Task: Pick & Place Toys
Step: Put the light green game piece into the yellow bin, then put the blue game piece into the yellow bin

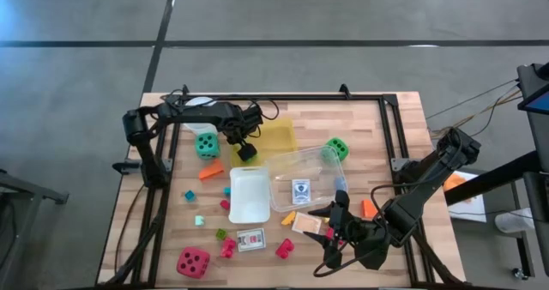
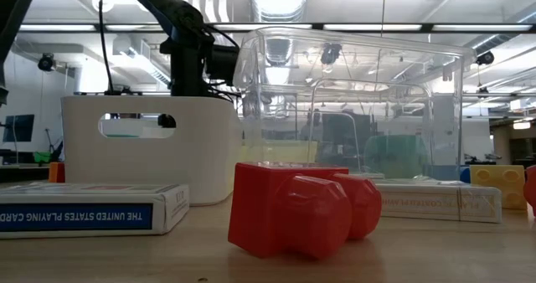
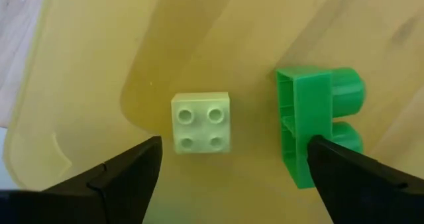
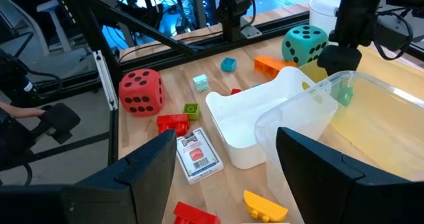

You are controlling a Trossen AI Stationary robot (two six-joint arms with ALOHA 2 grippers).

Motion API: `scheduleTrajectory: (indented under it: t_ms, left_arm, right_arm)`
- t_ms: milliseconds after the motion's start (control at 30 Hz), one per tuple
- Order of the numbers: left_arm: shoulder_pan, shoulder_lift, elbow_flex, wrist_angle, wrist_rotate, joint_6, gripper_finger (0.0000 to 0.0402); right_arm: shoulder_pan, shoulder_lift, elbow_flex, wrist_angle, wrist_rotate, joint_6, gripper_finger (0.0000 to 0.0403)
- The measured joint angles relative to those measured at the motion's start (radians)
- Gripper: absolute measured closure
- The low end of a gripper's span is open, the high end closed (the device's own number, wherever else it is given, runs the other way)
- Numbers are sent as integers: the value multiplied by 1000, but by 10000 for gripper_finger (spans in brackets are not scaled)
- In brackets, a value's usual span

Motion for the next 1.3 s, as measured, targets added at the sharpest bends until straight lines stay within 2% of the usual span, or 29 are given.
scheduleTrajectory:
  t_ms: [500, 667, 1033, 1133, 1300]
  left_arm:
    - [1, 0, 3, -5, 4, 4, 36]
    - [-2, -6, 73, -144, 3, 3, 36]
    - [-82, -166, 145, -273, 5, -84, 36]
    - [-103, -230, 140, -326, 3, -138, 36]
    - [-129, -314, 135, -416, -15, -383, 36]
  right_arm:
    - [0, 0, 0, 0, 0, 0, 147]
    - [0, 0, 0, 0, 0, 0, 147]
    - [0, 0, 0, 0, 0, 0, 147]
    - [0, 0, 0, 0, 0, 0, 147]
    - [0, 0, 0, 0, 0, 0, 147]
